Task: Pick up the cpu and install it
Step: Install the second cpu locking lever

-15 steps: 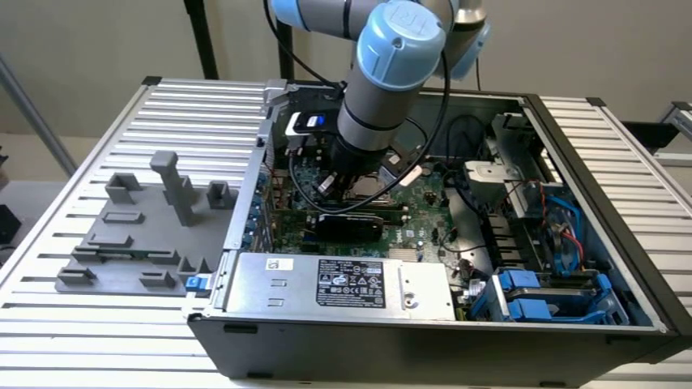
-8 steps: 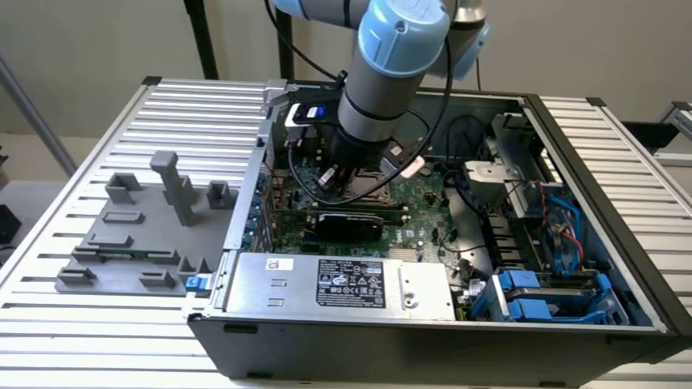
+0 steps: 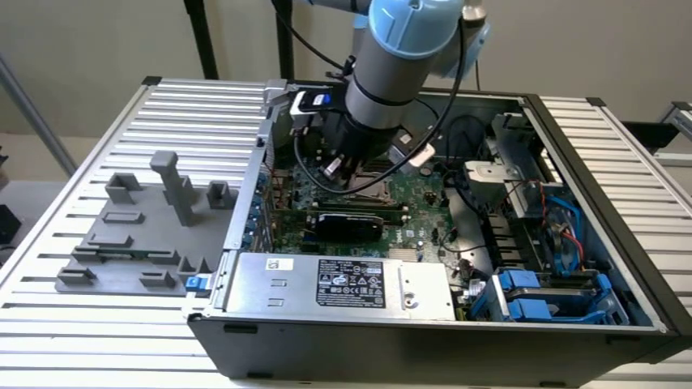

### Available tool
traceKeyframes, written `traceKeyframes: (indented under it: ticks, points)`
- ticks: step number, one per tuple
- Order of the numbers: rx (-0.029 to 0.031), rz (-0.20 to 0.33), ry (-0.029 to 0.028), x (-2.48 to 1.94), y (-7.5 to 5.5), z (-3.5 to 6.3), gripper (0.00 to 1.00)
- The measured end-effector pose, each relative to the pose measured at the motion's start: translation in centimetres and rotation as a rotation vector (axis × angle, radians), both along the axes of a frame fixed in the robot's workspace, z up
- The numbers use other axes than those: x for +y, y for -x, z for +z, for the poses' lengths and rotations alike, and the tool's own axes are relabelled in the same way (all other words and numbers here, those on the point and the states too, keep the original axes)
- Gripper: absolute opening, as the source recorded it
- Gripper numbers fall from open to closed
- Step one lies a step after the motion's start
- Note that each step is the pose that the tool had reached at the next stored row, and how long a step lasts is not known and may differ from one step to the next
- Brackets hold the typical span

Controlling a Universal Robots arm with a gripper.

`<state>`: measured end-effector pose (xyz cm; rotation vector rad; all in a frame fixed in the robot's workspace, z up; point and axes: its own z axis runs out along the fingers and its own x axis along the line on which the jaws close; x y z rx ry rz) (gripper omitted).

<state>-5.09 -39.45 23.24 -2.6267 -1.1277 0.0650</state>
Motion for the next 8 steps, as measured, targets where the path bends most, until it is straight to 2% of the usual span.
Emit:
traceKeyframes:
  ticks: [4, 8]
  points:
    - [0.0, 0.0, 0.0, -0.24, -0.34, 0.79, 0.11]
    - [0.0005, 0.0, 0.0002, -0.63, -0.62, 1.11, 0.11]
